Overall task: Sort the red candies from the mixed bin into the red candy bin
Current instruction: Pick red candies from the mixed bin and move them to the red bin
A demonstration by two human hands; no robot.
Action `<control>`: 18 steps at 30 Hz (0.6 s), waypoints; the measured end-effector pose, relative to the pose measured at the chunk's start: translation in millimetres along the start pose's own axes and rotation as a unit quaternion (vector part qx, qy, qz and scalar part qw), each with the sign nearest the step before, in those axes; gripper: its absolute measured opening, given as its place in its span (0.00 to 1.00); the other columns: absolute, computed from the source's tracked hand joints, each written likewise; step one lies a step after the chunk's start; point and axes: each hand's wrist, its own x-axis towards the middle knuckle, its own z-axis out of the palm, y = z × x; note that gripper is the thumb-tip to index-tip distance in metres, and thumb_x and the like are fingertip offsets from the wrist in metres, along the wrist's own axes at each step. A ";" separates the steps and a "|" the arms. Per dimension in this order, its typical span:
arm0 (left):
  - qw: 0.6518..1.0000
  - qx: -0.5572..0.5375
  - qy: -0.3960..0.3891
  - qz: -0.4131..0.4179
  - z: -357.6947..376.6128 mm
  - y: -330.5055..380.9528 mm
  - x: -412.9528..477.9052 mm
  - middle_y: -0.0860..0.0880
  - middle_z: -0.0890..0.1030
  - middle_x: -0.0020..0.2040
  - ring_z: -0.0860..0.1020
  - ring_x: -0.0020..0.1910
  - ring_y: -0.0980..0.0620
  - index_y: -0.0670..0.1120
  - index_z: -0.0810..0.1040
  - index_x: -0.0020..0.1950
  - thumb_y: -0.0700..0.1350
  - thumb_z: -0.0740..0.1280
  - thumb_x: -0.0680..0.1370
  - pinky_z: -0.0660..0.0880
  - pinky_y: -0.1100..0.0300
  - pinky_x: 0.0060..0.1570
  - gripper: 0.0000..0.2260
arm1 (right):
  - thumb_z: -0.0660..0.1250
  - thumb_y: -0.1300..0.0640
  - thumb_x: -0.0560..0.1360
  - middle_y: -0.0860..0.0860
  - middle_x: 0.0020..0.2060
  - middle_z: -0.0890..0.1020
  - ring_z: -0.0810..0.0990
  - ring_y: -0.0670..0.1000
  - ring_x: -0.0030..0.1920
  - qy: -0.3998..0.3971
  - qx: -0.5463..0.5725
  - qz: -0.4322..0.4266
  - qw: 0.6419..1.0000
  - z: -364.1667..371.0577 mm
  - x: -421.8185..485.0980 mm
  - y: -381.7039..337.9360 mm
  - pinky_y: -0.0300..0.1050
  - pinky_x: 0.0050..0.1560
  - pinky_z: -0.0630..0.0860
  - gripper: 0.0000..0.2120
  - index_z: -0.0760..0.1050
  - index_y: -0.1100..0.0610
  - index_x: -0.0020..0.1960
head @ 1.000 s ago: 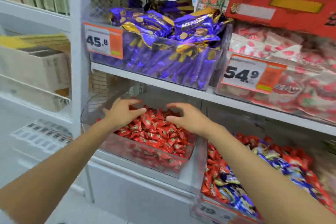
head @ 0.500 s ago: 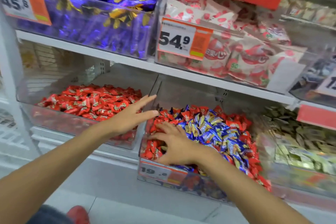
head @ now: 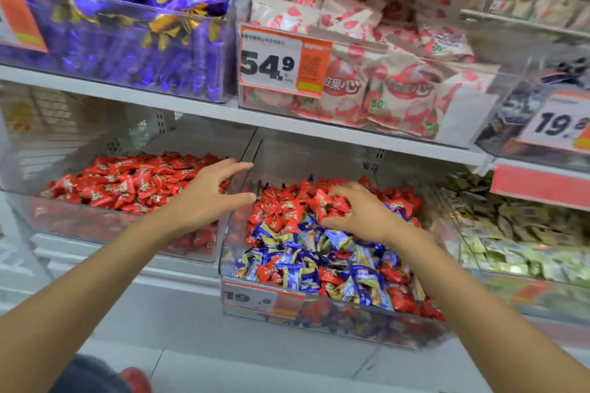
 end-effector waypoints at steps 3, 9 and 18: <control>0.995 0.088 0.014 0.044 3.4 18.9 5.0 0.47 0.64 0.74 0.59 0.74 0.51 0.57 0.68 0.71 0.69 0.60 0.61 0.56 0.52 0.73 0.39 | 0.74 0.47 0.70 0.49 0.60 0.72 0.70 0.46 0.62 0.031 0.083 -0.003 0.996 -23.4 -26.7 18.1 0.32 0.60 0.62 0.26 0.72 0.47 0.65; 0.989 0.089 -0.020 0.118 44.1 64.3 12.1 0.55 0.71 0.67 0.67 0.68 0.57 0.51 0.70 0.70 0.47 0.69 0.75 0.59 0.69 0.63 0.22 | 0.70 0.58 0.75 0.45 0.52 0.77 0.75 0.43 0.54 0.138 0.169 0.019 0.976 -29.2 -62.8 40.3 0.38 0.55 0.70 0.06 0.78 0.47 0.46; 0.981 0.096 -0.161 0.047 105.0 51.9 32.8 0.52 0.68 0.72 0.68 0.69 0.50 0.58 0.62 0.74 0.57 0.70 0.73 0.66 0.55 0.67 0.32 | 0.73 0.44 0.69 0.45 0.70 0.65 0.59 0.46 0.70 -0.020 0.066 0.018 0.997 -24.4 -54.3 32.9 0.44 0.70 0.58 0.31 0.68 0.44 0.70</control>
